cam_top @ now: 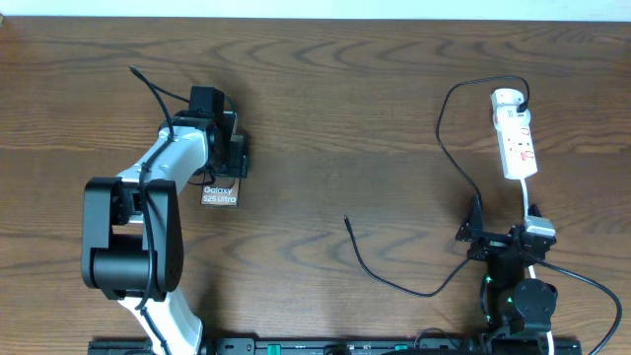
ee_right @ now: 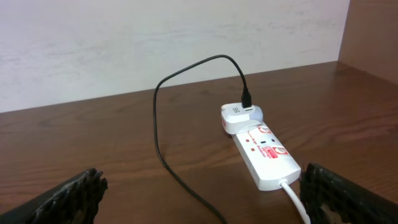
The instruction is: Plug charger to phone and switch on socket
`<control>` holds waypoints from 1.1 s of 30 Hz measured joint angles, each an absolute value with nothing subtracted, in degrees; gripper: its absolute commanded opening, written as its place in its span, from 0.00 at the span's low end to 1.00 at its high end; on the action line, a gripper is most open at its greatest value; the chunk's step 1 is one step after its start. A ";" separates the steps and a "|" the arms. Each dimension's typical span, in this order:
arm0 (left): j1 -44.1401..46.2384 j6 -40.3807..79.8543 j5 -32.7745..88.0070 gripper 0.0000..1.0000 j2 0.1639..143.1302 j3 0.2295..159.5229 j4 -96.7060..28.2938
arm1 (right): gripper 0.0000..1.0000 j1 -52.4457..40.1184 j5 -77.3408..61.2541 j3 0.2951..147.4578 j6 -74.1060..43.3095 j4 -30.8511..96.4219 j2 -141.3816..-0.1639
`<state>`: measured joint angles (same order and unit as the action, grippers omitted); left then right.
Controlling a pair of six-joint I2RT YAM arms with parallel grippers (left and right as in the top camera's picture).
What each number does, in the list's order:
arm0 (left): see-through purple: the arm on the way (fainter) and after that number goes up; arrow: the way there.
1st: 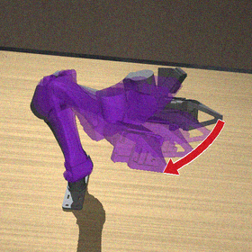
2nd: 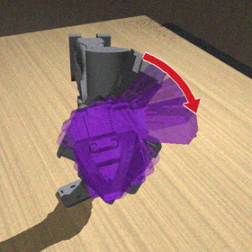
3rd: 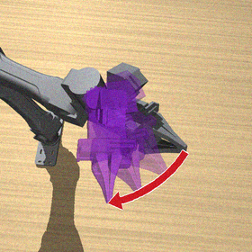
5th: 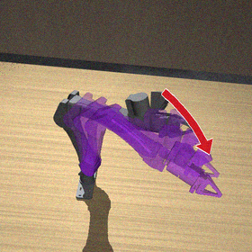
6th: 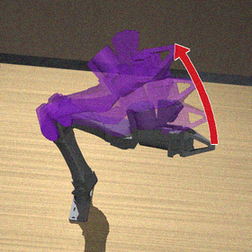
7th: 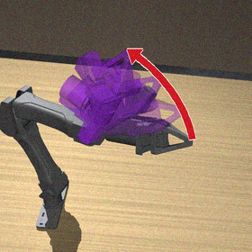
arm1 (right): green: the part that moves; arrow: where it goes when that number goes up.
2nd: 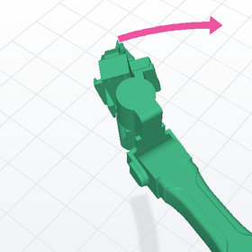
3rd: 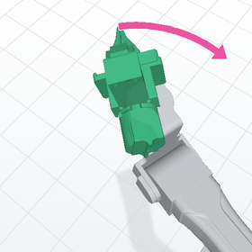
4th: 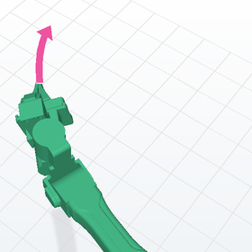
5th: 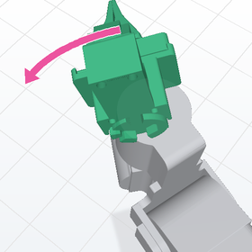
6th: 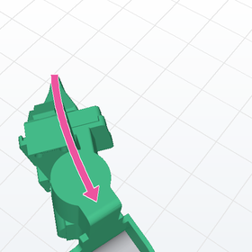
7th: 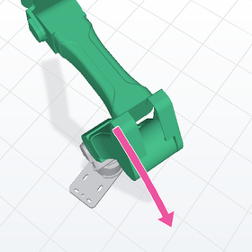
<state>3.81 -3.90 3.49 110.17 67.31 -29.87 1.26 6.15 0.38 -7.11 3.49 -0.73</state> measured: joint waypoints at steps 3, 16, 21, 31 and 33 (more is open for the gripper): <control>3.81 -3.92 3.49 0.08 110.17 67.29 -29.82 | 0.99 1.26 6.15 0.38 -7.11 3.49 -0.73; 3.81 -3.92 3.53 0.07 110.15 67.29 -29.65 | 0.99 1.26 6.15 0.38 -7.14 3.49 -0.73; 3.81 -3.92 3.60 0.07 109.58 67.29 -29.87 | 0.99 1.26 6.15 0.38 -7.11 3.49 -0.73; 3.81 -2.85 5.30 0.07 94.48 66.98 -30.20 | 0.99 1.26 6.15 0.38 -7.14 3.49 -0.73; 3.79 -1.93 6.83 0.07 89.80 66.98 -30.20 | 0.99 1.26 6.15 0.38 -7.11 3.49 -0.73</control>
<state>3.79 -1.93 6.83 89.80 66.98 -30.20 1.26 6.15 0.38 -7.11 3.49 -0.73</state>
